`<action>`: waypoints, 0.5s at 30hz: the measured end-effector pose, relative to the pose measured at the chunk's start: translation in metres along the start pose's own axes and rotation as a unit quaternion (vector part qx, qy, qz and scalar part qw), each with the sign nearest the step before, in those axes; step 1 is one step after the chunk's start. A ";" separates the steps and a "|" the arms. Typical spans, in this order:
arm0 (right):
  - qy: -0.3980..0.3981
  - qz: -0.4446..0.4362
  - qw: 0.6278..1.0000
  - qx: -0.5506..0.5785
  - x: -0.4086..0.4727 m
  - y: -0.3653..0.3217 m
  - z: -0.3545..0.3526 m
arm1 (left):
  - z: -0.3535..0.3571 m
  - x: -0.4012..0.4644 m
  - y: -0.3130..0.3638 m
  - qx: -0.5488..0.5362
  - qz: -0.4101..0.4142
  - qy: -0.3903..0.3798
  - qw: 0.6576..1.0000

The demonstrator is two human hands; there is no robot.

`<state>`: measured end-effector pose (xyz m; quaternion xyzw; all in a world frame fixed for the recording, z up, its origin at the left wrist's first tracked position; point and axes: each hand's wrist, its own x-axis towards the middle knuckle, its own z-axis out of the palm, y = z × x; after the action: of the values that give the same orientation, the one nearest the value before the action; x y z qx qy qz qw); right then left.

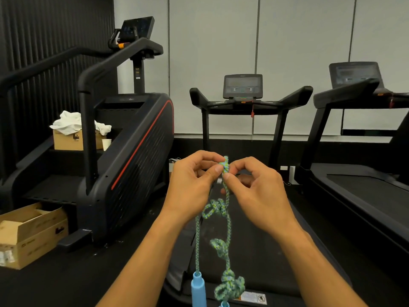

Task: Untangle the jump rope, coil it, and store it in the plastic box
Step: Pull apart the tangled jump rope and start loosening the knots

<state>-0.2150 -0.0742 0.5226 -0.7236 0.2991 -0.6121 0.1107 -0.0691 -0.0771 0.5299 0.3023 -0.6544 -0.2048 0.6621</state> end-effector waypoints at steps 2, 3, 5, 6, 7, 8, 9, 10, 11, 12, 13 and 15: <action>-0.025 -0.029 0.999 -0.017 0.001 0.003 -0.001 | 0.000 0.001 -0.002 0.007 0.001 0.002 1.000; -0.038 -0.043 0.998 -0.025 0.001 0.004 -0.001 | 0.000 0.002 -0.003 0.012 0.001 0.002 1.000; -0.058 -0.069 0.995 -0.045 0.002 0.005 -0.002 | 0.000 0.002 -0.005 0.023 0.002 0.001 1.000; -0.064 -0.083 0.993 -0.059 0.002 0.005 -0.002 | 0.001 0.002 -0.006 0.027 0.001 0.000 1.000; -0.071 -0.095 0.990 -0.072 0.002 0.005 -0.003 | 0.001 0.002 -0.006 0.030 -0.001 -0.001 1.000; -0.078 -0.105 0.988 -0.081 0.003 0.005 -0.004 | 0.002 0.002 -0.007 0.031 -0.005 -0.004 1.000; -0.084 -0.113 0.986 -0.085 0.003 0.005 -0.004 | 0.003 0.001 -0.007 0.030 -0.010 -0.008 0.999; -0.090 -0.120 0.985 -0.086 0.003 0.005 -0.005 | 0.004 0.001 -0.006 0.028 -0.016 -0.012 0.999; -0.094 -0.125 0.984 -0.088 0.004 0.006 -0.006 | 0.005 0.000 -0.006 0.026 -0.021 -0.014 0.999; -0.097 -0.130 0.983 -0.090 0.004 0.006 -0.006 | 0.006 0.000 -0.005 0.023 -0.024 -0.015 0.999; -0.101 -0.133 0.982 -0.091 0.004 0.007 -0.007 | 0.007 0.000 -0.005 0.021 -0.025 -0.015 0.999; -0.105 -0.135 0.981 -0.091 0.004 0.007 -0.010 | 0.009 0.000 -0.005 0.019 -0.024 -0.013 0.999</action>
<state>-0.2268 -0.0804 0.5247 -0.8248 0.2398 -0.5120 -0.0080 -0.0774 -0.0818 0.5266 0.3273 -0.6596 -0.2124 0.6424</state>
